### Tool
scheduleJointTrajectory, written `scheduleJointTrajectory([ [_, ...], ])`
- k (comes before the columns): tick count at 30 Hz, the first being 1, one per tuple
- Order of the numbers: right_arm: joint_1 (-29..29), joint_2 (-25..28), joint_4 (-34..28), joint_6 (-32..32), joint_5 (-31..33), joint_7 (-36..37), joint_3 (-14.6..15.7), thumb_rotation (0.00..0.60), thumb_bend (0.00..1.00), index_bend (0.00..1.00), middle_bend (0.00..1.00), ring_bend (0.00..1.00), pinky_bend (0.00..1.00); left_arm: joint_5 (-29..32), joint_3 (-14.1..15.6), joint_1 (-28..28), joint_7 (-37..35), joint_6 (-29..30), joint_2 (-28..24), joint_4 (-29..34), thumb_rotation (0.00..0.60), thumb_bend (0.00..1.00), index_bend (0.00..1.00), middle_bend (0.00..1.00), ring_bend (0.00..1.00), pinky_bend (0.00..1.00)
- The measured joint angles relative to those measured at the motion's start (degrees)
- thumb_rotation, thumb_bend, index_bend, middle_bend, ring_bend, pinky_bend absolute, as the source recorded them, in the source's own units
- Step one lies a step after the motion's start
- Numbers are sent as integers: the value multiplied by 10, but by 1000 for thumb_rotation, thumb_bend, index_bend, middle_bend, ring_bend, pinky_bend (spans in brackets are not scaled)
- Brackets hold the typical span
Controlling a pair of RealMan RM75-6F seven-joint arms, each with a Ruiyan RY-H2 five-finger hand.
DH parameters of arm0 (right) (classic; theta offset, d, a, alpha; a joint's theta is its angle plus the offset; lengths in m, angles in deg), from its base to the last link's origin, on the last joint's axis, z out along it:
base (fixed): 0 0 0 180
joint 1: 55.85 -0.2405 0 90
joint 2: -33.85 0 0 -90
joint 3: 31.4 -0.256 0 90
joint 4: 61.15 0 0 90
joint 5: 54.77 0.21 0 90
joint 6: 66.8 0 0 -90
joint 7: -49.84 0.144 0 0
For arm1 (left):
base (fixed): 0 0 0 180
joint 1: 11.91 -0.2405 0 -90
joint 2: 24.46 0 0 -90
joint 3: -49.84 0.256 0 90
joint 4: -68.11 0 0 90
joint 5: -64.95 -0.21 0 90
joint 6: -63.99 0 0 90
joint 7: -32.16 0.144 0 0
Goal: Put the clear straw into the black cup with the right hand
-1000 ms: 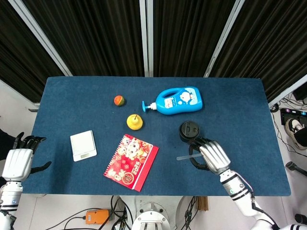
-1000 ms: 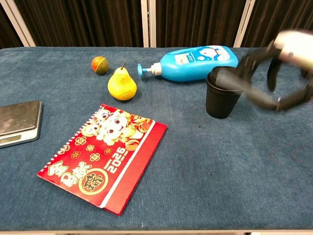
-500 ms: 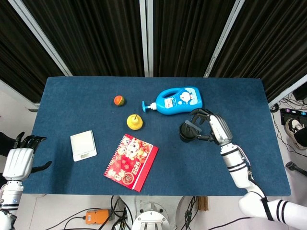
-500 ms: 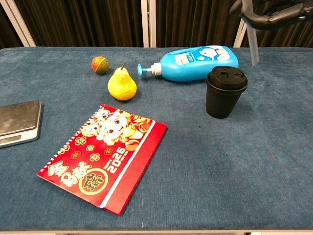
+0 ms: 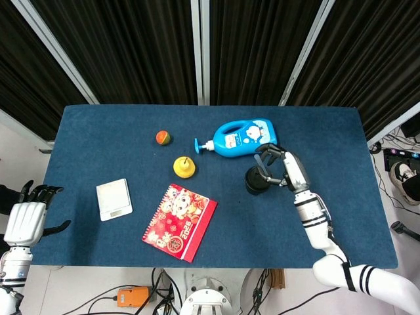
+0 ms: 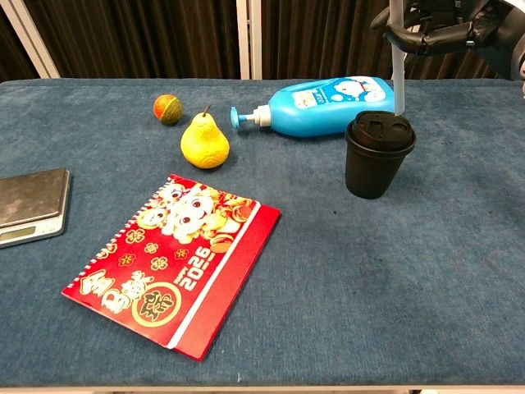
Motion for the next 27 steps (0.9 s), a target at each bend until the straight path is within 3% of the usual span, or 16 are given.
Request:
scheduleJointTrajectory([
  [18, -2, -17, 29, 12, 8, 24, 7, 600, 650, 702, 431, 382, 467, 1, 1, -2, -2, 2, 0, -2, 600, 63, 231, 250, 162, 20],
  [24, 0, -26, 53, 17, 2, 75, 11, 600, 650, 659, 431, 337, 397, 1, 1, -1, -1, 1, 1, -1, 600, 62, 231, 250, 162, 20],
  [27, 2, -32, 74, 16, -4, 98, 16, 600, 649, 582, 431, 276, 340, 1, 0, 0, 0, 0, 1, 0, 600, 62, 231, 250, 162, 20],
])
